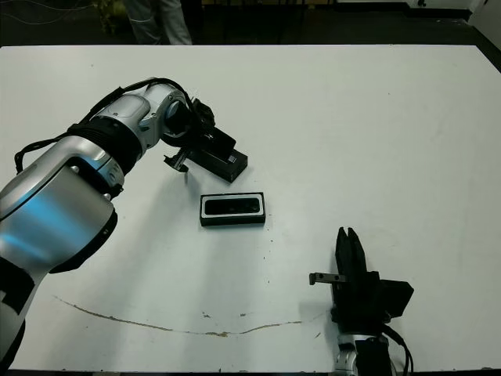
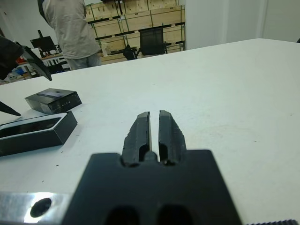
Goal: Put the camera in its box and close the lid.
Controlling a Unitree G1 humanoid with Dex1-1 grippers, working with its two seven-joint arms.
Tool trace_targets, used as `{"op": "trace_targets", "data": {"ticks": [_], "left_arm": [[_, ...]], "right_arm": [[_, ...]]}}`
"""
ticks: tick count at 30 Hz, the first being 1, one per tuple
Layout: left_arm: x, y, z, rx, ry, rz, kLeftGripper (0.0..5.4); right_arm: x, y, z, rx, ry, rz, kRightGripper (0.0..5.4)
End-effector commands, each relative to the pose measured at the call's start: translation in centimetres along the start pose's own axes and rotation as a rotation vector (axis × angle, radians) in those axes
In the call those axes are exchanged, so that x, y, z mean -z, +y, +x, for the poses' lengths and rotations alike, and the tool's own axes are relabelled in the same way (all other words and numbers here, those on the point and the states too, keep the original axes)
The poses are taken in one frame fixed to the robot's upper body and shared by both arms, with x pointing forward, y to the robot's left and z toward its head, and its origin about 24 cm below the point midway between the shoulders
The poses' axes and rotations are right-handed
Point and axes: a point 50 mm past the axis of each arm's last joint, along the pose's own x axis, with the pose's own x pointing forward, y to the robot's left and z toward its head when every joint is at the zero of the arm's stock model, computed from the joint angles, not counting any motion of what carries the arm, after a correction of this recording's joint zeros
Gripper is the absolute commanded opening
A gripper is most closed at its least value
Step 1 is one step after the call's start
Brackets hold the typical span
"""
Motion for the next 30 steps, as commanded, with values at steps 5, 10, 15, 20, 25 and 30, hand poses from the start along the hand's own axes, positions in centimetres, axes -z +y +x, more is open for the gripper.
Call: {"op": "trace_targets", "data": {"ticks": [5, 10, 15, 20, 25, 30], "left_arm": [[-0.8, -1.0, 1.5, 0.021, 0.003, -0.034, 5.39], [-1.9, -1.1, 2.0, 0.025, 0.010, 0.017, 5.39], [-3.3, -1.6, 2.5, 0.083, 0.006, 0.076, 4.53], [-3.5, -2.0, 2.9, 0.120, 0.002, 0.008, 3.28], [-3.7, -2.5, 3.1, 0.176, 0.011, 0.011, 2.17], [-3.7, -2.6, 2.3, 0.305, -0.019, 0.065, 1.18]], "right_arm": [[0.8, -0.2, -0.9, 0.031, 0.056, 0.021, 0.00], [0.8, -0.3, -1.2, 0.046, 0.061, 0.022, 0.00], [0.7, -0.4, -1.3, 0.063, 0.070, 0.031, 0.00], [0.8, -0.4, -1.3, 0.067, 0.070, 0.039, 0.00], [0.8, -0.3, -1.3, 0.064, 0.070, 0.034, 0.00], [0.8, -0.1, -1.2, 0.054, 0.056, 0.040, 0.00]]}}
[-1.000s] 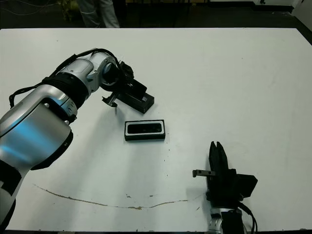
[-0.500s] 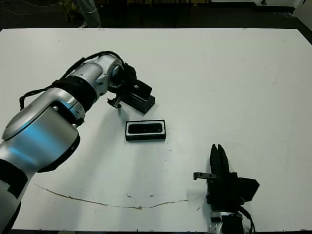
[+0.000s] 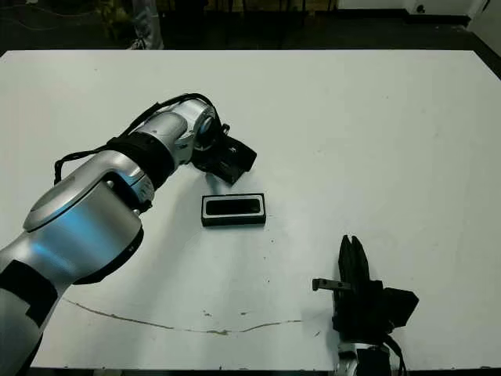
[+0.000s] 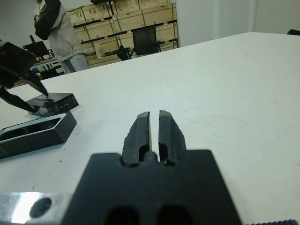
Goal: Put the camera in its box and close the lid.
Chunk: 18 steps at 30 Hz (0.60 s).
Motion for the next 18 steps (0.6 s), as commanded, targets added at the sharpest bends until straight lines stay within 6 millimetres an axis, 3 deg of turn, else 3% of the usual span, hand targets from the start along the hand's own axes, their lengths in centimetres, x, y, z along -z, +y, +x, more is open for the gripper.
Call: {"op": "trace_targets", "data": {"ticks": [1, 5, 12, 18], "left_arm": [[-0.5, -2.3, 1.9, 0.205, -0.060, 0.014, 0.98], [-0.2, -2.6, 1.4, 0.273, -0.101, 0.012, 0.08], [1.5, -3.8, 0.3, 0.422, -0.123, 0.056, 0.03], [4.6, -7.2, 1.5, 0.526, -0.175, -0.047, 0.03]], "right_arm": [[0.6, -0.1, -0.3, 0.004, 0.024, 0.003, 0.00], [0.5, 0.2, -0.4, 0.006, 0.026, 0.007, 0.00], [0.4, 0.2, -0.5, 0.014, 0.031, -0.010, 0.00], [0.5, 0.1, -0.4, 0.013, 0.037, 0.000, 0.00]]}}
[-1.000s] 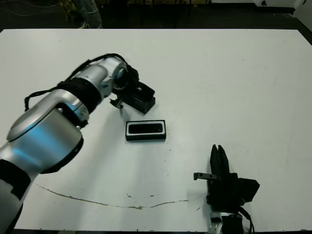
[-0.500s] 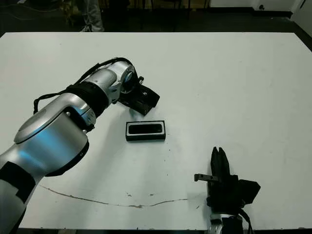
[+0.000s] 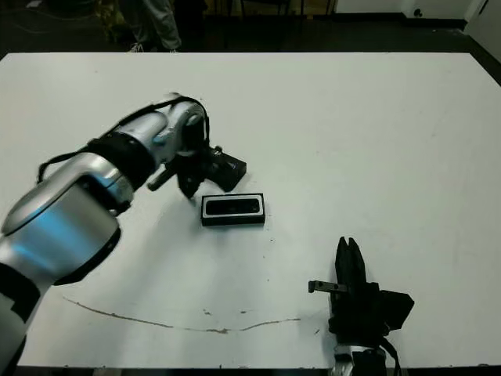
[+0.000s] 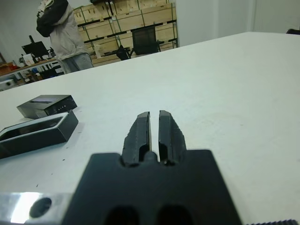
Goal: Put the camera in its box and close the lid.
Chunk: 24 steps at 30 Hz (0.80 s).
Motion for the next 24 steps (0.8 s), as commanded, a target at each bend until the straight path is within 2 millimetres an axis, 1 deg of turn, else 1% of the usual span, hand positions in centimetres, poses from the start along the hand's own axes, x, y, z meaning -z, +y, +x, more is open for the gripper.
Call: {"op": "trace_targets", "data": {"ticks": [1, 4, 7, 11, 13, 15, 18, 20, 22, 23, 24], "left_arm": [[2.2, -2.4, 3.0, 0.092, -0.014, -0.047, 0.03], [3.5, -4.3, 3.9, 0.134, -0.051, -0.132, 0.03], [4.2, -5.8, 4.1, 0.167, -0.070, -0.151, 0.03], [4.8, -6.6, 3.1, 0.161, -0.106, -0.191, 0.03], [5.0, -7.0, 2.0, 0.132, -0.181, -0.213, 0.03], [5.5, -7.1, -0.1, 0.055, -0.273, -0.255, 0.03], [6.4, -7.1, -4.1, -0.107, -0.360, -0.306, 0.03], [7.3, -7.1, -7.4, -0.270, -0.412, -0.333, 0.03], [8.2, -6.9, -10.1, -0.459, -0.517, -0.333, 0.03], [8.4, -6.8, -10.8, -0.537, -0.561, -0.317, 0.03], [8.8, -6.7, -11.5, -0.614, -0.613, -0.343, 0.03]], "right_arm": [[0.6, -0.4, -0.3, 0.012, 0.043, -0.001, 0.00], [0.5, -0.5, -0.2, 0.012, 0.045, -0.013, 0.00], [0.4, -0.5, -0.2, 0.016, 0.046, -0.016, 0.00], [0.6, -0.5, -0.1, 0.005, 0.046, -0.006, 0.00], [0.6, -0.5, -0.1, -0.003, 0.046, -0.014, 0.00], [0.6, -0.5, -0.1, -0.003, 0.050, -0.022, 0.00], [0.6, -0.6, 0.0, -0.002, 0.051, -0.033, 0.00], [0.7, -0.5, 0.1, -0.003, 0.048, -0.022, 0.00], [0.7, -0.4, 0.2, 0.004, 0.060, -0.015, 0.00], [0.7, -0.4, 0.2, 0.006, 0.062, -0.014, 0.00], [0.7, -0.3, 0.2, 0.006, 0.060, -0.017, 0.00]]}}
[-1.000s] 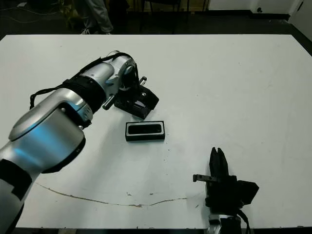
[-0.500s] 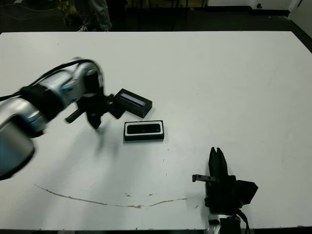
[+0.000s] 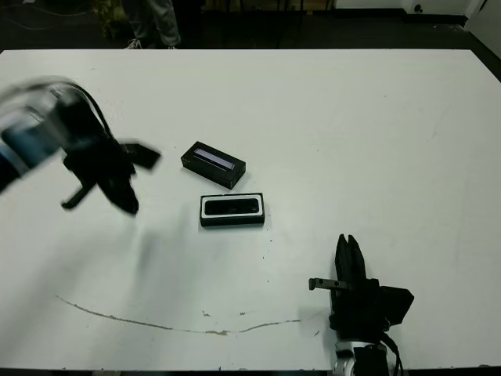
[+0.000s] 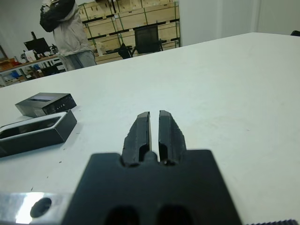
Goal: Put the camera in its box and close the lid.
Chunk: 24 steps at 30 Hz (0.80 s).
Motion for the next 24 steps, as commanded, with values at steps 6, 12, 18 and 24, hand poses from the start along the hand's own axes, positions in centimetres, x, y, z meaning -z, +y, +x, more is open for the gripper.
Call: {"op": "trace_targets", "data": {"ticks": [6, 12, 18, 24], "left_arm": [[-0.7, 2.7, -1.5, -0.482, -0.305, -0.014, 0.03], [-2.0, 3.7, 0.2, -0.545, -0.288, 0.057, 0.03], [-4.3, 5.2, 2.7, -0.505, -0.138, 0.110, 0.03], [-6.8, 6.0, 6.7, -0.504, -0.052, 0.151, 0.03]], "right_arm": [[0.6, -0.5, -0.1, 0.008, 0.044, -0.035, 0.00], [0.6, -0.7, 0.0, -0.001, 0.035, -0.035, 0.00], [0.6, -0.8, 0.2, 0.001, 0.045, -0.028, 0.00], [0.7, -0.7, 0.0, -0.006, 0.064, -0.033, 0.00]]}}
